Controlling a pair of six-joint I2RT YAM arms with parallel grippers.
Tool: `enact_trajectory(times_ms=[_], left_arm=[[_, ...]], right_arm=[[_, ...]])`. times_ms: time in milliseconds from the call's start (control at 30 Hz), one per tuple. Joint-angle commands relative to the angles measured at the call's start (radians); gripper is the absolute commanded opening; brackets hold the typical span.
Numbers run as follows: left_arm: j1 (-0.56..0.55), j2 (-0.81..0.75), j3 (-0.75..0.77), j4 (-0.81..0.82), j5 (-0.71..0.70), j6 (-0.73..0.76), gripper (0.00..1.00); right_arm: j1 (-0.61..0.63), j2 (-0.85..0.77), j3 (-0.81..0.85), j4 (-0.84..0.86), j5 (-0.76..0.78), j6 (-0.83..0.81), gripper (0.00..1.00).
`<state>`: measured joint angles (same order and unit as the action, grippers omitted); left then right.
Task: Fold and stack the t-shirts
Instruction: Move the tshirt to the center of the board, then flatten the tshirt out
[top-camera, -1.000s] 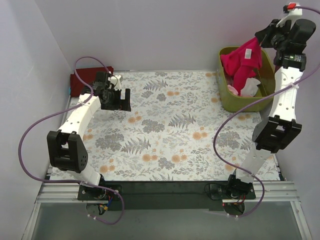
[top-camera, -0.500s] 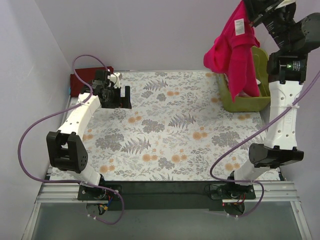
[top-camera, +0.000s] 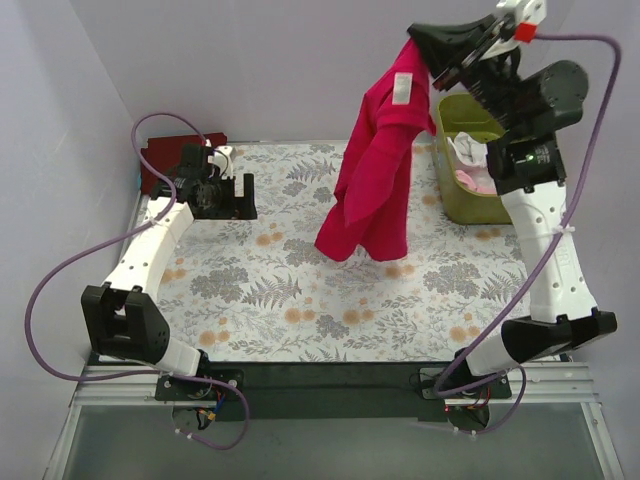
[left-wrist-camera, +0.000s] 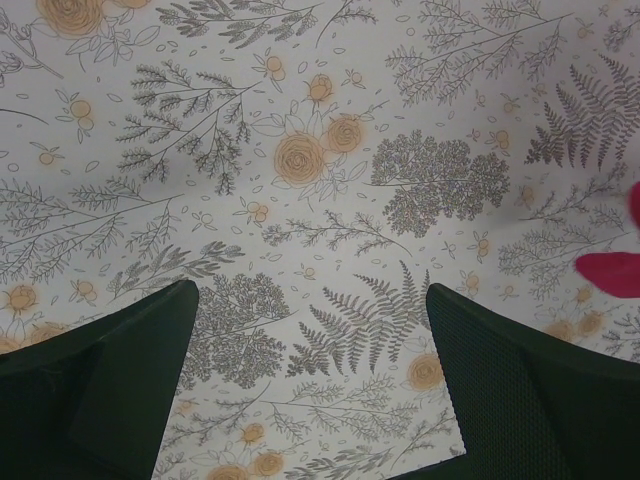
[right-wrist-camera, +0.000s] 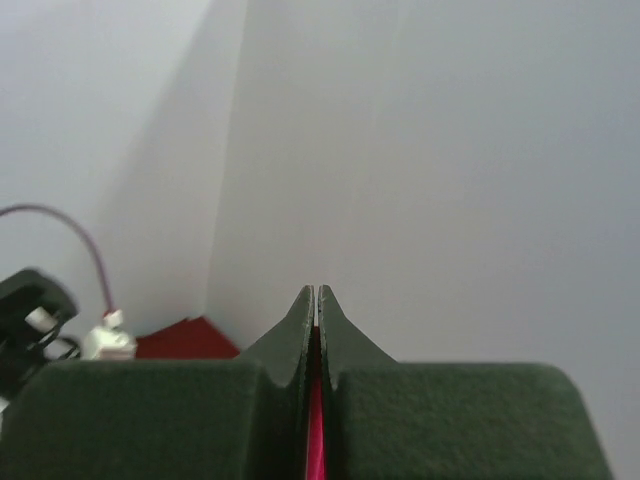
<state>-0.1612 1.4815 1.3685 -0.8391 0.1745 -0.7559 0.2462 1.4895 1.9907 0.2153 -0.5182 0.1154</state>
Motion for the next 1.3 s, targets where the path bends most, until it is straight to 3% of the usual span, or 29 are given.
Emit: enact_trajectory(times_ms=[0, 67, 133, 167, 200, 233, 333, 467, 567, 667, 800, 1033, 1267], left_arm=[[-0.001, -0.052, -0.017, -0.014, -0.029, -0.003, 0.98], [0.000, -0.059, -0.023, -0.018, -0.024, 0.007, 0.98], [-0.001, -0.066, -0.028, -0.021, -0.021, 0.020, 0.98], [-0.001, -0.069, -0.028, -0.025, -0.020, 0.024, 0.98], [-0.001, -0.070, -0.032, -0.023, -0.006, 0.030, 0.98], [0.000, -0.073, -0.039, -0.023, 0.005, 0.035, 0.98], [-0.001, -0.087, -0.072, -0.020, 0.126, 0.075, 0.98], [-0.001, -0.083, -0.108, -0.006, 0.348, 0.131, 0.98], [-0.001, -0.058, -0.134, 0.032, 0.425, 0.158, 0.98], [-0.004, -0.024, -0.137, 0.038, 0.451, 0.173, 0.98], [-0.021, -0.023, -0.175, 0.064, 0.431, 0.227, 0.98], [-0.107, 0.049, -0.157, 0.162, 0.252, 0.259, 0.97], [-0.136, 0.351, 0.093, 0.172, 0.128, 0.211, 0.86]], right_arm=[[0.056, -0.099, -0.200, 0.062, -0.006, -0.026, 0.01], [0.096, -0.159, -0.361, -0.014, -0.083, -0.078, 0.07], [0.113, -0.227, -0.497, -0.092, -0.092, -0.079, 0.41], [0.114, -0.254, -0.562, -0.105, -0.101, -0.094, 0.80], [0.114, -0.280, -0.675, -0.111, -0.077, -0.112, 0.90], [0.114, -0.323, -0.708, -0.137, -0.048, -0.140, 0.93], [0.113, -0.368, -0.748, -0.214, 0.058, -0.246, 0.97], [0.090, -0.399, -0.714, -0.497, 0.168, -0.368, 0.98], [0.009, -0.419, -0.751, -0.573, 0.152, -0.382, 0.98], [-0.125, -0.399, -0.802, -0.635, 0.025, -0.346, 0.98], [-0.232, -0.315, -0.819, -0.712, -0.097, -0.356, 0.98], [-0.237, -0.247, -0.784, -0.836, -0.141, -0.422, 0.98], [-0.208, -0.187, -0.763, -1.128, -0.138, -0.606, 0.96]])
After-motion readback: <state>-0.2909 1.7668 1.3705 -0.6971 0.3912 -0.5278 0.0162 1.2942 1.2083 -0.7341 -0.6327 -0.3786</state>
